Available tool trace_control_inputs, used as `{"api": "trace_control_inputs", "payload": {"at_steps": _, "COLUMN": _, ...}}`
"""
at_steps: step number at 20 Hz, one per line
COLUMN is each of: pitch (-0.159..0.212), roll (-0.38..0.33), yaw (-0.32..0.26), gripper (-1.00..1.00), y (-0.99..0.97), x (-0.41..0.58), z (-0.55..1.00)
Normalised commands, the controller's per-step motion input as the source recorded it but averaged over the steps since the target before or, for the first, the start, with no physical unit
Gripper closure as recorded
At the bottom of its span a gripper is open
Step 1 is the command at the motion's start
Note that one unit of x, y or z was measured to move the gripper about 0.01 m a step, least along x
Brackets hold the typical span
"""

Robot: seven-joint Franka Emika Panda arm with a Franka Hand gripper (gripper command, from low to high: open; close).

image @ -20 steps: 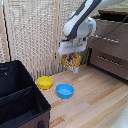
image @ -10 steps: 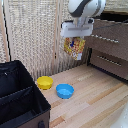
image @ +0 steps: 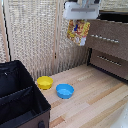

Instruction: Locate and clasp the grip of the topmost drawer. Steadily and circumspectly yank the drawer open. Discover and seize the nutrition bar using your clamp. Deposit the nutrition bar in the accessible drawer. Unclench the nutrition bar.

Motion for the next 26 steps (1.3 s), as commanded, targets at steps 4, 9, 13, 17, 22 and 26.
{"api": "trace_control_inputs", "payload": {"at_steps": 4, "pitch": 0.066, "roll": 0.052, "yaw": -0.005, "gripper": 1.0, "y": -0.3, "x": 0.142, "z": 0.9}}
{"api": "trace_control_inputs", "payload": {"at_steps": 9, "pitch": 0.029, "roll": 0.144, "yaw": -0.033, "gripper": 1.0, "y": -0.73, "x": -0.004, "z": 0.73}}
{"api": "trace_control_inputs", "payload": {"at_steps": 13, "pitch": 0.02, "roll": 0.139, "yaw": -0.014, "gripper": 1.0, "y": -0.81, "x": -0.036, "z": 0.73}}
{"api": "trace_control_inputs", "payload": {"at_steps": 17, "pitch": 0.0, "roll": 0.156, "yaw": 0.0, "gripper": 1.0, "y": -0.73, "x": 0.011, "z": 0.72}}
{"api": "trace_control_inputs", "payload": {"at_steps": 22, "pitch": 0.0, "roll": 0.159, "yaw": 0.066, "gripper": 1.0, "y": -0.65, "x": 0.036, "z": 0.73}}
{"api": "trace_control_inputs", "payload": {"at_steps": 26, "pitch": 0.002, "roll": 0.138, "yaw": 0.096, "gripper": 1.0, "y": -0.63, "x": -0.001, "z": 0.66}}
